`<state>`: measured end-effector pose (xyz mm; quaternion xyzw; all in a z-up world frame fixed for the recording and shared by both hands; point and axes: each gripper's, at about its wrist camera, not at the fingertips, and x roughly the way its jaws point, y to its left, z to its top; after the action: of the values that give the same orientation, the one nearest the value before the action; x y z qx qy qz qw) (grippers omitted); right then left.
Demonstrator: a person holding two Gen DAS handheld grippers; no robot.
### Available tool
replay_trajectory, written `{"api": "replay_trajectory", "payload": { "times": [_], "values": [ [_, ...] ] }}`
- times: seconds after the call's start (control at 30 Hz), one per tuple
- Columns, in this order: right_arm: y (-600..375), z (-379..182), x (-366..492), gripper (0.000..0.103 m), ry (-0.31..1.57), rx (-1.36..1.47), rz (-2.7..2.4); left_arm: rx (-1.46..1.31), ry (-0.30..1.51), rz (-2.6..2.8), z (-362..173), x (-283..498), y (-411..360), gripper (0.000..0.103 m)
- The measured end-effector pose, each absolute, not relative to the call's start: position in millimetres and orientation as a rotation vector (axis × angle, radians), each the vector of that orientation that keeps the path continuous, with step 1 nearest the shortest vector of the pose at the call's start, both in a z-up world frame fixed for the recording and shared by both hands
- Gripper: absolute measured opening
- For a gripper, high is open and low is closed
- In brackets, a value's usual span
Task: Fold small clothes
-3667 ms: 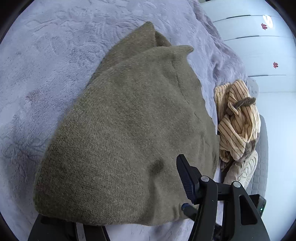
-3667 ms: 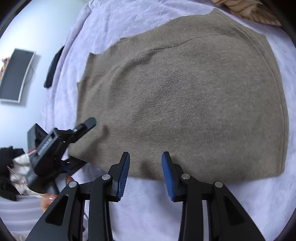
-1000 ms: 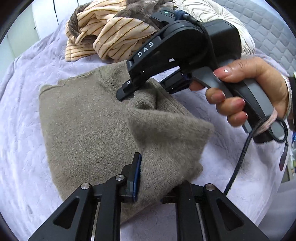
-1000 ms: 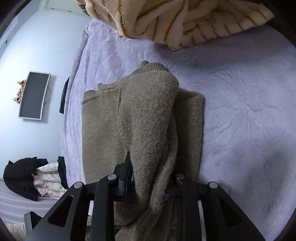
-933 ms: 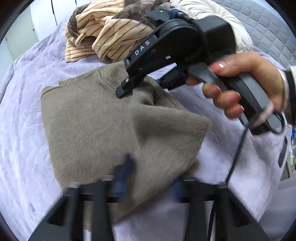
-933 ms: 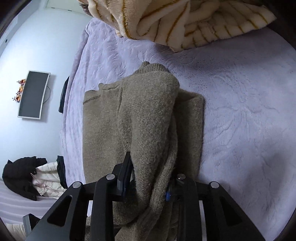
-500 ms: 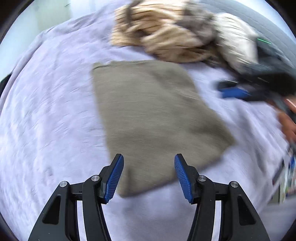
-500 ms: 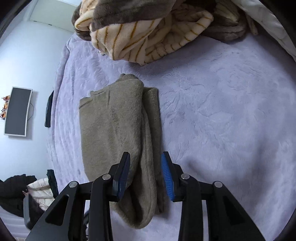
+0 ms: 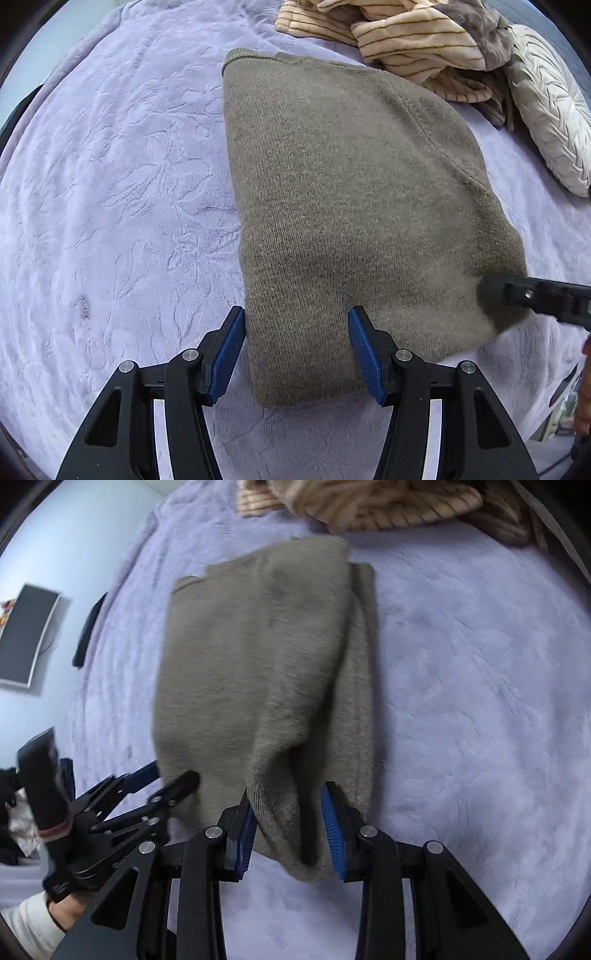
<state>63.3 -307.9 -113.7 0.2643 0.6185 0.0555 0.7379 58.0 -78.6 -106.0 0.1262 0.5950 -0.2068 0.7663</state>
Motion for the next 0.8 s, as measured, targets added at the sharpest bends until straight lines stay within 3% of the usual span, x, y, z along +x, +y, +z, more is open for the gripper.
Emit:
{"api": "replay_trajectory", "payload": {
  "times": [0.2, 0.47, 0.63, 0.8],
  "values": [
    [-346.9, -140.0, 30.9, 0.037, 1.381, 0.749, -0.012, 0.265, 1.319, -0.448, -106.7, 57.9, -77.5, 0.059],
    [-354.1, -103.3, 18.0, 0.037, 1.250, 0.752, -0.064, 0.271, 1.333, -0.430, -110.5, 58.1, -82.5, 0.059],
    [-325.1, -67.3, 44.9, 0.035, 1.153, 0.684, 0.101, 0.278, 1.339, -0.426, -112.2, 55.7, -82.8, 0.059],
    [-308.4, -81.8, 77.7, 0.034, 1.186, 0.628, 0.115, 0.265, 1.346, -0.420, -113.5, 56.0, -81.2, 0.059]
  ]
}}
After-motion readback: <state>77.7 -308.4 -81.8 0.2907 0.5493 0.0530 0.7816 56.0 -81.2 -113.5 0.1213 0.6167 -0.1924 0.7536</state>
